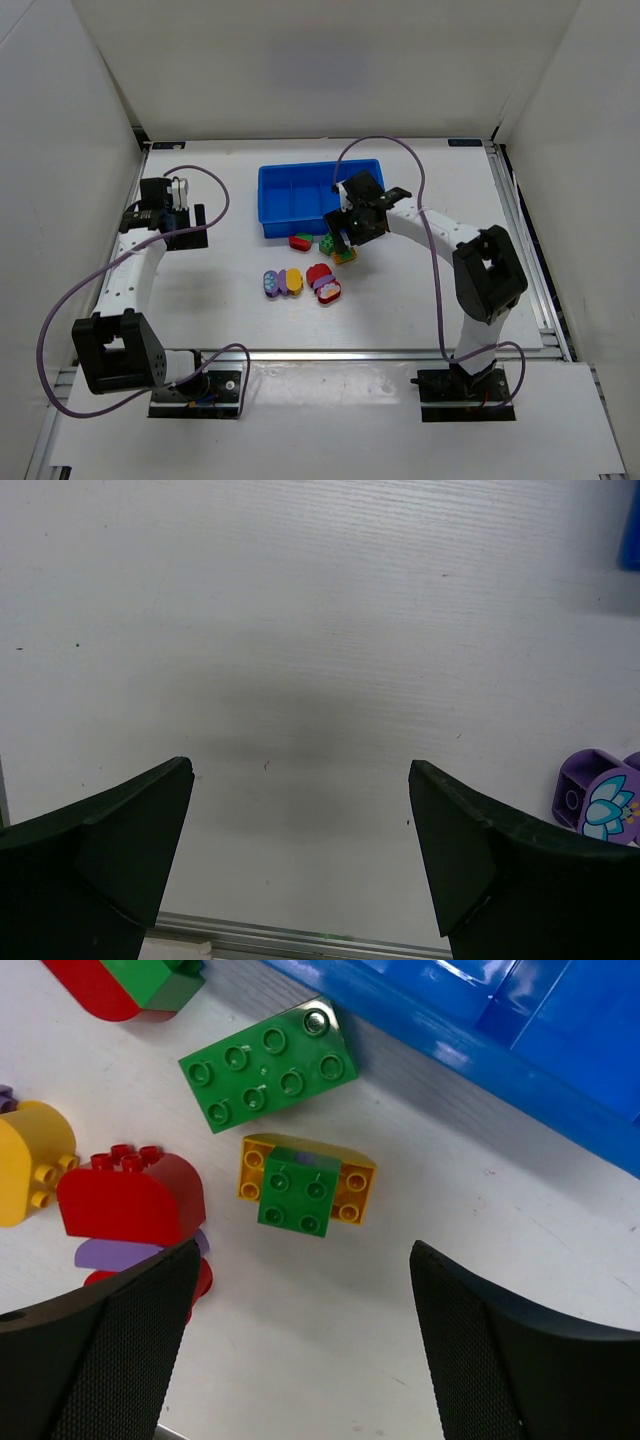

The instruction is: Sort the legos into containers by color

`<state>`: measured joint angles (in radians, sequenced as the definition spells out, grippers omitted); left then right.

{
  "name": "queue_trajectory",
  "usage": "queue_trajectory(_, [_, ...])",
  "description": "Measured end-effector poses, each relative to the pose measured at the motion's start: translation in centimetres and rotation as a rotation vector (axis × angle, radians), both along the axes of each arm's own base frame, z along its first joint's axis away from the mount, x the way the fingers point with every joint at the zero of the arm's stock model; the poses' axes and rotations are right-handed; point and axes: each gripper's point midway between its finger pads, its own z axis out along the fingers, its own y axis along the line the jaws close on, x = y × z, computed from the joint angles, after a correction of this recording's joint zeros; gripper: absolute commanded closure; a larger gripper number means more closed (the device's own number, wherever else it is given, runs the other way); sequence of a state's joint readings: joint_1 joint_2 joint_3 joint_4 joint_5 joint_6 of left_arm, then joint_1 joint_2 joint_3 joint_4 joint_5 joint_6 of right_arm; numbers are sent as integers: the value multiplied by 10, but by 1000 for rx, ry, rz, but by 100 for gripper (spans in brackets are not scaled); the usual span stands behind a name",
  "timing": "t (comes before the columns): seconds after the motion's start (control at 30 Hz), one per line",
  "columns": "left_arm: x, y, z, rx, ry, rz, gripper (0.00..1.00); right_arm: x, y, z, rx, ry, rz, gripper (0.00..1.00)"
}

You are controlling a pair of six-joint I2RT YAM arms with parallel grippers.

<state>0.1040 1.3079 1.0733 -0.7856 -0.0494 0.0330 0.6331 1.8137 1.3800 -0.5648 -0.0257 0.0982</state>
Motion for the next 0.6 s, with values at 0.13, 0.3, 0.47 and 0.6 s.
queue_trajectory(0.13, [0, 0, 0, 0, 0, 1, 1, 1, 1, -9, -13, 19, 0, 17])
queue_trajectory(0.3, [0, 0, -2, -4, 6, 7, 1, 1, 2, -14, -21, 28, 2, 20])
queue_trajectory(0.47, [1, 0, -7, -4, 22, 10, 1, 7, 11, -16, -20, 27, 12, 21])
queue_trajectory(0.6, [1, 1, -11, -4, 37, 15, 1, 8, 17, -20, -26, 28, 22, 23])
